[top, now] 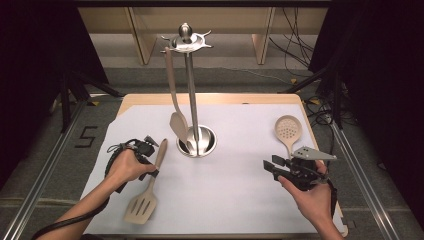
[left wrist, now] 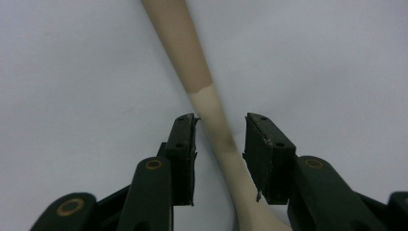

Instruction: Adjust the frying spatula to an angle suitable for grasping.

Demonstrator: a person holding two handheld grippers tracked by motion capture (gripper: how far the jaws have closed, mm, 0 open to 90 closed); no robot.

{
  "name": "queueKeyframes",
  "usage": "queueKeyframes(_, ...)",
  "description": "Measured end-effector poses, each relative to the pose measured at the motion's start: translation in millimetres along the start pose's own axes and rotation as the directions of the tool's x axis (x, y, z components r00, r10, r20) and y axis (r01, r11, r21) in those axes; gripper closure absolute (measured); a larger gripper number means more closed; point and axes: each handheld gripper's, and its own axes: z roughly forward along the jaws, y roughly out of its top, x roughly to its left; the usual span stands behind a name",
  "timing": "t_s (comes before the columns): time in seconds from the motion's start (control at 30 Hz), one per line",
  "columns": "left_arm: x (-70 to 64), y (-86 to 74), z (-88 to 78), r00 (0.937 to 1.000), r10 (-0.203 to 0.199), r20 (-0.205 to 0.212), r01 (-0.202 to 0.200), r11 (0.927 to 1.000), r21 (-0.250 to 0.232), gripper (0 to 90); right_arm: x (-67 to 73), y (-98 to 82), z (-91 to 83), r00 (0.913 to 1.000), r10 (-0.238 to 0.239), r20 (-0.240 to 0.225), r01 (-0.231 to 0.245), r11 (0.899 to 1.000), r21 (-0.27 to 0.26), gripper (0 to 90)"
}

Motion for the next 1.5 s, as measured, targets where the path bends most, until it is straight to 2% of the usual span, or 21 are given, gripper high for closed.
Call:
queueKeyframes(0.1,-0.8,0.9,3.4,0.9998,0.016,-0.006,-0.016,0.9989,0.043,63.6,-0.5,-0.2,-0.2,1.0,0.0,0.0,0.0,1.0,0.0,57.9)
queueKeyframes(0.2,-1.9,1.6,5.2,0.9999,0.01,-0.005,-0.01,0.9991,0.041,63.1,-0.8,-0.1,-0.2,1.0,-0.004,0.003,0.004,1.0,0.003,57.9)
queueKeyframes(0.4,-4.0,3.7,9.7,0.9998,0.005,-0.019,-0.004,0.9963,0.086,62.7,-2.2,0.3,-1.3,0.9998,-0.02,0.008,0.019,1.0,0.013,57.8)
queueKeyframes(0.43,-4.9,3.2,11.0,0.9996,0.004,-0.027,-0.002,0.9974,0.072,63.1,-1.1,0.2,-1.5,1.0,-0.007,0.006,0.006,1.0,0.017,57.8)
queueKeyframes(0.67,-5.3,5.8,12.5,0.9982,0.046,-0.037,-0.043,0.9949,0.092,66.5,-0.9,-0.3,-0.2,1.0,-0.004,0.004,0.004,1.0,0.01,57.8)
queueKeyframes(0.7,-4.2,6.3,13.2,0.9965,0.067,-0.05,-0.062,0.9937,0.094,67.4,-3.3,0.0,-1.1,0.9992,-0.04,0.007,0.04,0.999,0.008,57.8)
queueKeyframes(0.73,-4.2,6.3,13.2,0.9965,0.067,-0.05,-0.062,0.9937,0.094,69.0,-3.3,0.0,-1.1,0.9992,-0.04,0.007,0.04,0.999,0.008,57.8)
queueKeyframes(0.77,-2.4,6.8,13.3,0.9938,0.097,-0.056,-0.09,0.9905,0.103,71.0,-3.8,-0.3,-1.3,0.9991,-0.041,0.01,0.041,0.999,0.009,57.7)
queueKeyframes(0.87,-1.5,6.6,12.3,0.9926,0.104,-0.062,-0.096,0.9883,0.118,76.8,-4.6,-0.4,-0.8,0.9989,-0.046,0.01,0.046,0.999,0.001,57.7)
queueKeyframes(1.0,-1.2,6.5,12.6,0.991,0.12,-0.06,-0.111,0.9848,0.134,76.8,-4.2,-0.2,-0.5,0.999,-0.043,0.009,0.043,0.999,0.008,57.7)
queueKeyframes(1.03,-3.2,6.5,12.7,0.9921,0.106,-0.068,-0.094,0.9841,0.15,75.8,-4.2,-0.4,0.2,0.999,-0.044,0.007,0.044,0.999,0.007,57.8)
queueKeyframes(1.07,-3.3,7.2,13.3,0.9897,0.125,-0.07,-0.112,0.9809,0.159,74.3,-0.6,-0.5,-1.1,1.0,0.002,0.006,-0.002,1.0,0.031,57.7)
queueKeyframes(1.1,-3.5,7.9,13.2,0.9871,0.145,-0.068,-0.131,0.9759,0.174,73.5,0.2,-1.6,1.6,0.9999,0.007,0.01,-0.007,1.0,0.003,57.7)
queueKeyframes(1.13,-5.0,7.6,13.9,0.9883,0.135,-0.071,-0.121,0.9765,0.178,72.2,-0.4,-0.4,-1.8,1.0,-0.003,0.008,0.002,0.999,0.047,57.7)
queueKeyframes(1.17,-3.3,8.9,13.7,0.9839,0.169,-0.058,-0.155,0.9684,0.196,72.3,-1.8,-0.4,-1.4,0.9998,-0.017,0.006,0.017,0.999,0.039,57.7)
queueKeyframes(1.2,-3.3,8.9,13.7,0.9839,0.169,-0.058,-0.155,0.9684,0.196,72.3,-1.8,-0.4,-1.4,0.9998,-0.017,0.006,0.017,0.999,0.039,57.7)
queueKeyframes(1.23,-2.4,9.2,13.7,0.9825,0.18,-0.049,-0.167,0.9654,0.201,72.6,-3.5,-1.2,1.3,0.9993,-0.033,0.016,0.033,0.999,-0.007,57.7)
queueKeyframes(1.3,-0.5,10.2,13.8,0.9793,0.199,-0.039,-0.187,0.9607,0.205,73.4,-3.6,-1.4,1.4,0.9993,-0.032,0.016,0.033,0.999,-0.007,57.6)
queueKeyframes(1.37,-1.1,10.0,14.0,0.983,0.18,-0.036,-0.169,0.9631,0.21,74.2,-3.6,-1.5,1.5,0.9993,-0.032,0.016,0.033,0.999,-0.007,57.7)
queueKeyframes(1.47,-1.5,10.3,14.1,0.9875,0.153,-0.038,-0.142,0.9667,0.213,76.1,-3.8,-0.9,-1.1,0.9993,-0.038,0.003,0.038,0.999,0.033,57.6)
queueKeyframes(1.5,-0.8,10.1,13.8,0.9872,0.155,-0.038,-0.144,0.9678,0.207,76.7,-2.1,-1.4,-1.6,1.0,-0.01,-0.001,0.01,0.999,0.038,57.7)
